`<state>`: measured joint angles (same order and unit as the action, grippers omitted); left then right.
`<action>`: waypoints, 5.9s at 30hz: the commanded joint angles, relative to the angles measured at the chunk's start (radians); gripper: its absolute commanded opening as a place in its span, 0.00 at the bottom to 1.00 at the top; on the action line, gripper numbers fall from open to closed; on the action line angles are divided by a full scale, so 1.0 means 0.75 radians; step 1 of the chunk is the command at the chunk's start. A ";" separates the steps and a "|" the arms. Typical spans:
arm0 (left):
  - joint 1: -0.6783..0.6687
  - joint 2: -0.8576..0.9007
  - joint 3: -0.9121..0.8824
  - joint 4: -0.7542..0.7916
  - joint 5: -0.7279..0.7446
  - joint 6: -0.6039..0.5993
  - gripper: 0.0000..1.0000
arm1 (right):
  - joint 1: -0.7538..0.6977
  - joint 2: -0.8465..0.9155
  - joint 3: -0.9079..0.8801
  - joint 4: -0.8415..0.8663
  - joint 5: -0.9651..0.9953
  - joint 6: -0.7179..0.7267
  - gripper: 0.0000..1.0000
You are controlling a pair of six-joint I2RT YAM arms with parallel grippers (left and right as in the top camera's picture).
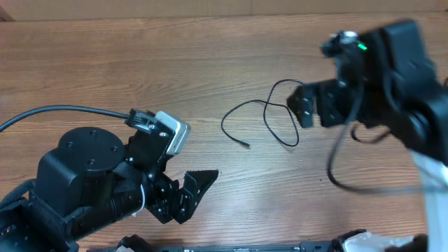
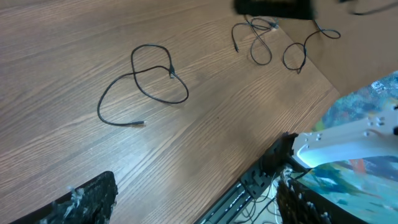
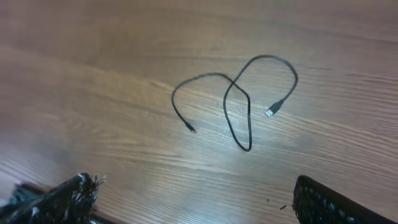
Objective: Untangle cables
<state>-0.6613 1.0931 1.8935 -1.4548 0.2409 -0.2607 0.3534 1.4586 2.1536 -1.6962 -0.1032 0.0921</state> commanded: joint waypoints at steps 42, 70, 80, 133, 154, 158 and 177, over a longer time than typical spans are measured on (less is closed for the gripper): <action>-0.009 -0.003 0.021 0.035 -0.016 -0.069 0.88 | -0.022 -0.023 -1.574 1.369 0.312 0.100 1.00; -0.009 -0.003 0.021 0.051 -0.011 -0.103 0.87 | -0.115 0.142 -1.574 1.464 0.124 0.101 0.04; -0.009 -0.003 0.021 0.055 -0.007 -0.103 0.87 | -0.115 0.121 -1.434 1.542 -0.185 0.100 0.04; -0.009 0.054 0.020 0.086 -0.465 -0.102 0.97 | -0.692 -0.099 -0.007 1.180 0.302 -0.241 0.04; -0.006 0.078 0.020 0.207 -0.923 -0.117 1.00 | -1.130 0.069 -0.044 1.140 0.296 -0.240 0.04; -0.006 0.084 0.020 0.178 -0.923 -0.148 1.00 | -1.236 0.130 -0.044 1.202 0.268 -0.239 0.04; -0.007 0.156 0.020 0.171 -0.657 -0.181 1.00 | -1.513 0.544 -0.045 1.058 0.154 -0.146 0.04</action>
<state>-0.6609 1.2095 1.8954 -1.3239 -0.3092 -0.3729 -0.7734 1.8366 2.1212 -0.8917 0.0257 -0.0608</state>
